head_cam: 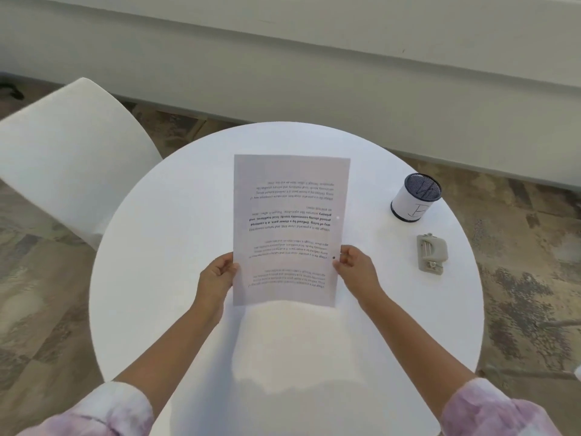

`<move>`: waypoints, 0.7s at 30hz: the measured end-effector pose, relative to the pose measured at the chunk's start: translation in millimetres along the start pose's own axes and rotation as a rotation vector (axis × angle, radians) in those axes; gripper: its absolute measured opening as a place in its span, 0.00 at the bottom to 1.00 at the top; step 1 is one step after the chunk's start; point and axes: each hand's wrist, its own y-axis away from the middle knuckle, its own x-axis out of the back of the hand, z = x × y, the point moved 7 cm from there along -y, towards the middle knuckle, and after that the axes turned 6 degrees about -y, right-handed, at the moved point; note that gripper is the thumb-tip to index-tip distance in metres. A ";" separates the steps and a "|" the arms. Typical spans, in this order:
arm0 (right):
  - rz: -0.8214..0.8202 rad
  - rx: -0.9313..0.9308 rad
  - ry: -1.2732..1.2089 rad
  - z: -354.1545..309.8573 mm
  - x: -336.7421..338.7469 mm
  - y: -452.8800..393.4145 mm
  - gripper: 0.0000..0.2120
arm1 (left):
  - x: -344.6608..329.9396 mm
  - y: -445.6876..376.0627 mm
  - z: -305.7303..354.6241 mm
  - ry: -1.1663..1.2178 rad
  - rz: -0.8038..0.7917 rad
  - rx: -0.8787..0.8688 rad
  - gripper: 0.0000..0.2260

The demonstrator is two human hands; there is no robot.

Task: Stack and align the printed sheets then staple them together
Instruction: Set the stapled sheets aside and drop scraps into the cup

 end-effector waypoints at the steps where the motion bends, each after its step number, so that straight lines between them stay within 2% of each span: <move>1: 0.011 0.037 0.002 -7.7 -4.1 1.2 0.10 | 3.2 -0.9 5.7 -0.001 0.008 -0.018 0.12; 5: 0.048 0.146 0.017 -32.8 -21.6 6.0 0.10 | 14.9 -5.3 25.0 0.012 0.030 -0.076 0.13; 11: 0.109 0.197 0.033 -45.7 -37.9 11.1 0.12 | 28.0 -10.8 33.0 0.004 0.014 -0.097 0.13; 14: 0.104 0.172 0.103 -35.7 -46.6 13.4 0.10 | 35.6 -12.7 25.8 -0.036 0.004 -0.075 0.12; 18: 0.070 0.129 0.199 -14.3 -56.2 15.1 0.15 | 37.8 -17.1 17.6 -0.100 -0.034 -0.051 0.10; 21: 0.074 0.083 0.221 -2.4 -58.0 14.0 0.14 | 38.2 -21.1 13.0 -0.142 -0.047 -0.047 0.10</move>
